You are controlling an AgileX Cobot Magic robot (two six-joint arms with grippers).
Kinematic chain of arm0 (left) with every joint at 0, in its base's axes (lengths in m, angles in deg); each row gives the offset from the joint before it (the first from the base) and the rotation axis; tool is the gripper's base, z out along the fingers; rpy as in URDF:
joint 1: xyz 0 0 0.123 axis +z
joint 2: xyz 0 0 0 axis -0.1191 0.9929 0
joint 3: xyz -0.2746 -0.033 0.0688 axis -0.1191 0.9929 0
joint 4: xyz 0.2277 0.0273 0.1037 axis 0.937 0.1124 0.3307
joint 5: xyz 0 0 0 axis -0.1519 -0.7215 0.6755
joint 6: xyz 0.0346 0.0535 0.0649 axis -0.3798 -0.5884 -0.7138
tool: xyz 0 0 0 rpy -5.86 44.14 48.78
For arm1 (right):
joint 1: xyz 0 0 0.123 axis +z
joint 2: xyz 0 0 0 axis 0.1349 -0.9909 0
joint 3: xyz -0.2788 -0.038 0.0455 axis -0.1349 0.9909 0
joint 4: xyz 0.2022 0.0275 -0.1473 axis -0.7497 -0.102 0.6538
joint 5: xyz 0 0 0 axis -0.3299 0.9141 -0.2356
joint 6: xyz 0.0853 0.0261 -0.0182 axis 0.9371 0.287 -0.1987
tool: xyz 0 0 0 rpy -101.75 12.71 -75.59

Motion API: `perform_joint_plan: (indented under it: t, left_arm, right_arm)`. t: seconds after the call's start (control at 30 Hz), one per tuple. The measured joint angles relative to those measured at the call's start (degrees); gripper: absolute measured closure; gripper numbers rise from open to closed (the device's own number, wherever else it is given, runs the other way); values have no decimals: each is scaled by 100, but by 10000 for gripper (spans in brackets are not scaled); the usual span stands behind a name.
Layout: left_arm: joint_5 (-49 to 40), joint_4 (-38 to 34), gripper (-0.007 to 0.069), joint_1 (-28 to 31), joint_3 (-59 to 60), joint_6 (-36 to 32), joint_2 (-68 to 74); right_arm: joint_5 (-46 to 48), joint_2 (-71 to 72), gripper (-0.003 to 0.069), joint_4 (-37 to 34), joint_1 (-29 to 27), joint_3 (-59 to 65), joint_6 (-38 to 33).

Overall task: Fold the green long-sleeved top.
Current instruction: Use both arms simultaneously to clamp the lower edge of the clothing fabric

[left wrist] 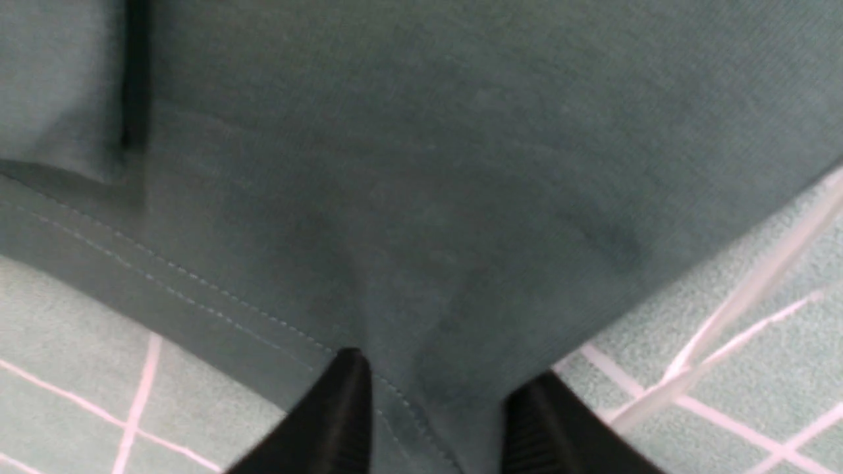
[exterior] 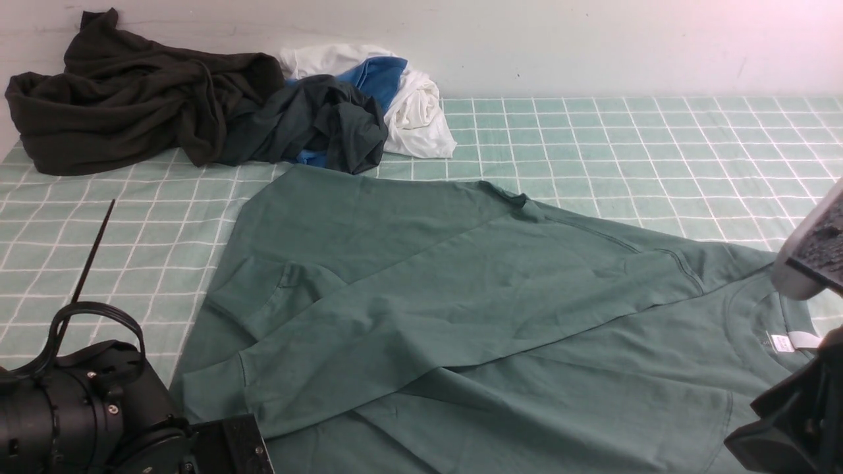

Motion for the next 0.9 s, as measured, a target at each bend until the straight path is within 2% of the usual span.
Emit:
perform_joint_plan:
  t: [0.07, 0.13, 0.23, 0.4, 0.47, 0.53, 0.6, 0.63, 0.67, 0.7, 0.9]
  left_arm:
    - [24, -5, 440, 0, 0, 75, 7]
    - [51, -5, 572, 0, 0, 302, 36]
    - [-50, -38, 615, 0, -97, 599, 74]
    - [-677, -191, 618, 0, -480, 863, 74]
    - [-799, -213, 618, 0, -537, 888, 74]
    - [-864, -225, 618, 0, -564, 902, 74]
    - [-866, -255, 618, 0, -570, 905, 74]
    - [-866, -290, 618, 0, -570, 909, 74]
    - [-866, -301, 618, 0, -570, 909, 74]
    - [-861, -317, 618, 0, -570, 909, 74]
    - [-824, -337, 618, 0, -570, 943, 74]
  right_arm:
    - [0, 0, 396, 12, 0, 0, -7]
    - [0, 0, 396, 40, 0, 0, -82]
    - [0, 0, 396, 39, 0, 0, -383]
    - [-89, -230, 361, 27, 0, 183, -1246]
    - [-151, -400, 322, 27, 0, 412, -1541]
    - [-390, -719, 251, 61, 0, 854, -1803]
    - [-621, -852, 217, 108, 0, 1081, -1845]
    - [-1050, -1092, 183, 296, 0, 1390, -1891]
    - [-1178, -1117, 178, 324, 0, 1421, -1890]
    - [-1700, -1343, 162, 558, 0, 1632, -1901]
    - [-3114, -2447, 165, 1239, 0, 1865, -1890]
